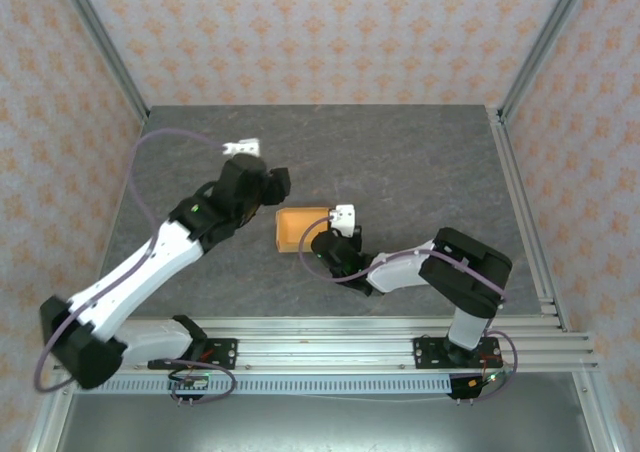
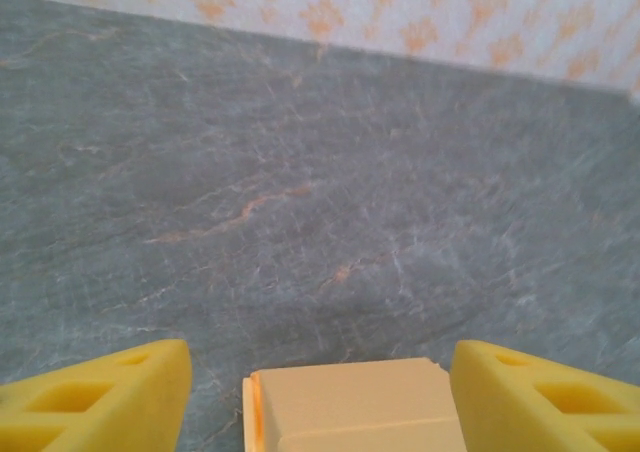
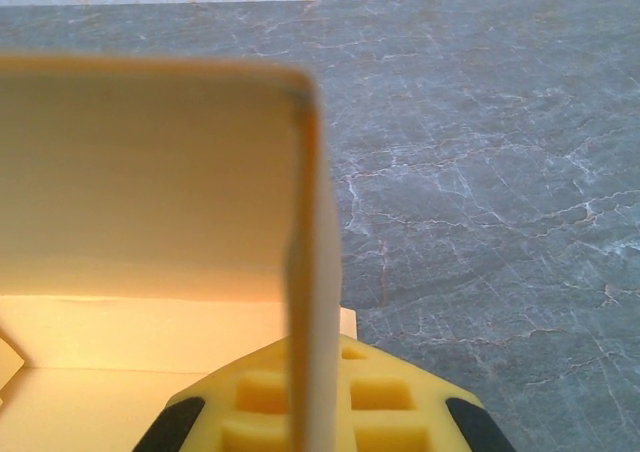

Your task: Fold the paper box

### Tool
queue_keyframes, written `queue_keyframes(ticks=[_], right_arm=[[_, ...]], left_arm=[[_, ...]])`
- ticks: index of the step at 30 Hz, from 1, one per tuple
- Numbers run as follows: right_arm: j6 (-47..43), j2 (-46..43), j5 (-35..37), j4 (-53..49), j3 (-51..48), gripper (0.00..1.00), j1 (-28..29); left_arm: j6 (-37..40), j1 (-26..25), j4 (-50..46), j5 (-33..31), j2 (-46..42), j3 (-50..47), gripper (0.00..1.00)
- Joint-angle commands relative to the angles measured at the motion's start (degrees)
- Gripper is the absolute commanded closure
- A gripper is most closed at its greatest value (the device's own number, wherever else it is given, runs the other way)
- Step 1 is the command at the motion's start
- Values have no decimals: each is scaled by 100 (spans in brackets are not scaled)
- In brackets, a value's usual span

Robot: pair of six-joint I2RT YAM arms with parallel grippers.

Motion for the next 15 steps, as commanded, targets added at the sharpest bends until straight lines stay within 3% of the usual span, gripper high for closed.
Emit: queue_keyframes(ticks=[1,12,15], right_arm=[[-147,304,-317,-597,-190,100,157],[-202,410,-221,-729,-180,98,237],[-180,437,-221,-907,-117,92,262]], left_arm=[[629,38,-675,350,684,453,36],[926,-2,-976,553,1831,713,39],[952,-75,-996,473,1967,686,41]])
